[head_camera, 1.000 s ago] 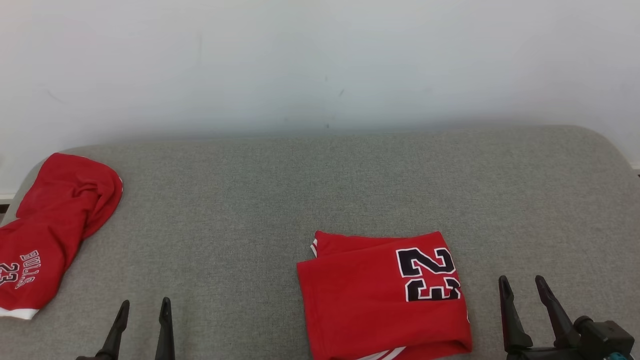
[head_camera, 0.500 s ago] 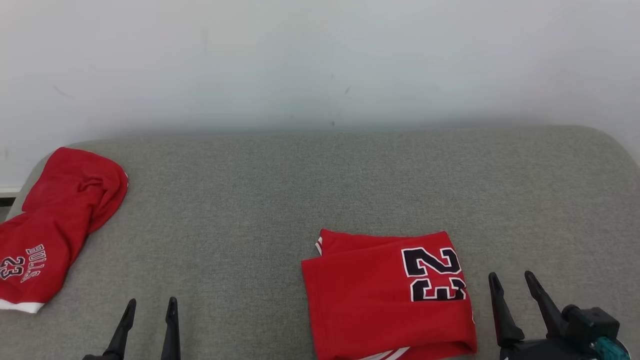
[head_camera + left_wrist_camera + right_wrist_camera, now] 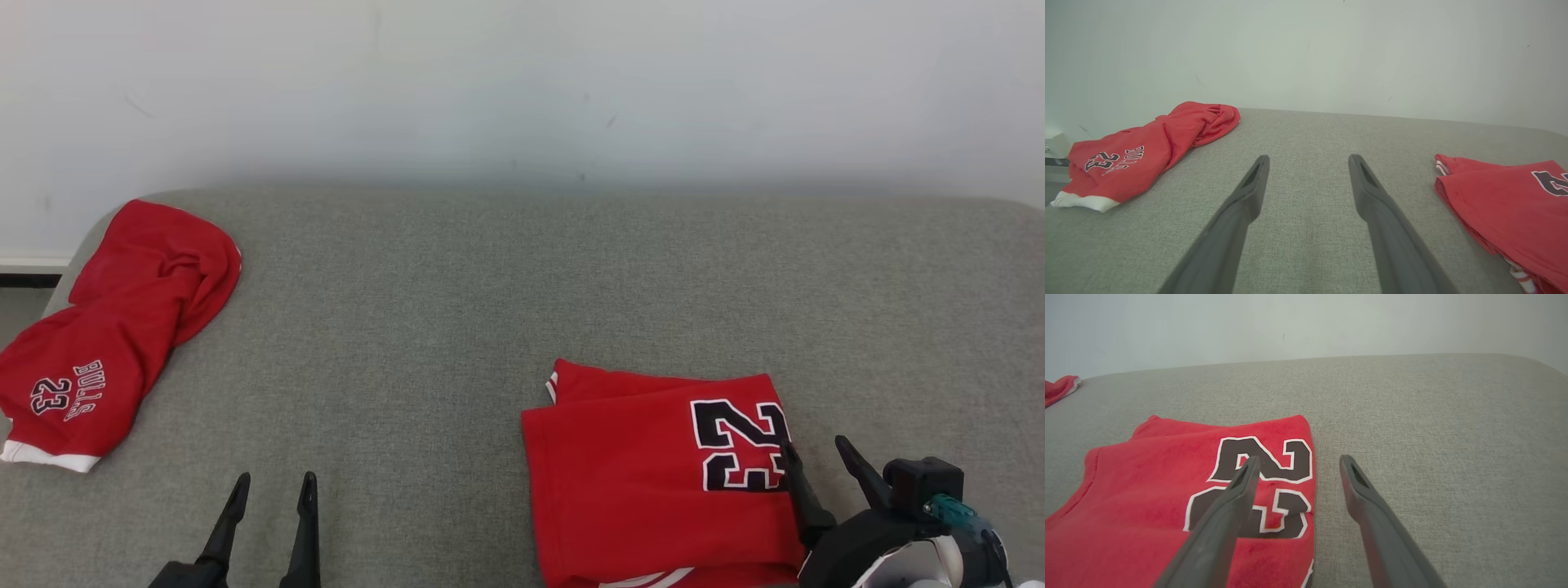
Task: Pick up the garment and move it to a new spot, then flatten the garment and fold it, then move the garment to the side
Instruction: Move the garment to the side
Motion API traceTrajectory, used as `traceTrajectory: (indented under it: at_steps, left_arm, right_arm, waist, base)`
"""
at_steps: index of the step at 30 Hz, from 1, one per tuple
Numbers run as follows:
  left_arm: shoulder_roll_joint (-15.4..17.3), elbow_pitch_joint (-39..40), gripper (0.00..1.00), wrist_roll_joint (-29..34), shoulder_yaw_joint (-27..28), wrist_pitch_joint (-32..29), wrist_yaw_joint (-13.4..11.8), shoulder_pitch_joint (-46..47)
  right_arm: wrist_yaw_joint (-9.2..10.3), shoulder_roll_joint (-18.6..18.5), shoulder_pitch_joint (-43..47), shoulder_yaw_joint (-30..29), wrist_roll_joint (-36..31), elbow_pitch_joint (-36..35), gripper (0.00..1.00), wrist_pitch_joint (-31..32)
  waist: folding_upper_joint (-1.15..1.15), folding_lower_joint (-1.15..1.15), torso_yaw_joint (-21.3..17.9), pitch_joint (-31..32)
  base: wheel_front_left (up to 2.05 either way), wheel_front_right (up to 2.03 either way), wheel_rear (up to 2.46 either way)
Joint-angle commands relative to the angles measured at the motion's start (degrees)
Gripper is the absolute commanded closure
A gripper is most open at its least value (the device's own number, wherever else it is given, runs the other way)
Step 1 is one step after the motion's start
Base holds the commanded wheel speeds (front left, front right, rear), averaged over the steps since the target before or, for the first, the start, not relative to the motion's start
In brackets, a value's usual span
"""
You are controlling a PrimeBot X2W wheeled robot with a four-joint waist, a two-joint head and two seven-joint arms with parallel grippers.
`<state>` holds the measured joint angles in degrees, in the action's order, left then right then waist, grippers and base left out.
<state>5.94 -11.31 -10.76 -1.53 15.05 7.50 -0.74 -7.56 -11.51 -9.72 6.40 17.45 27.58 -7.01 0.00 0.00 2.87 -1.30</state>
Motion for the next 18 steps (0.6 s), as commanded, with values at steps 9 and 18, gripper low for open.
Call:
traceTrajectory:
  at_steps: [9, 18]
  left_arm:
    - [0.2, -0.8, 0.00, -0.8, -0.6, 0.2, -0.1, 2.2]
    - [-0.2, -0.9, 0.00, -0.7, -0.5, 0.2, -0.1, 3.0]
  right_arm:
    - [0.17, 0.2, -5.4, 2.1, 1.7, 11.8, 0.00, -0.5]
    - [0.17, 1.3, -8.2, 5.7, 4.5, 20.9, 1.00, -1.4]
  waist:
    - [0.00, 0.00, 2.1, -2.1]
    - [0.00, 0.00, 2.5, -3.2]
  base:
    - [0.00, 0.00, 0.00]
    - [0.00, 0.00, 0.00]
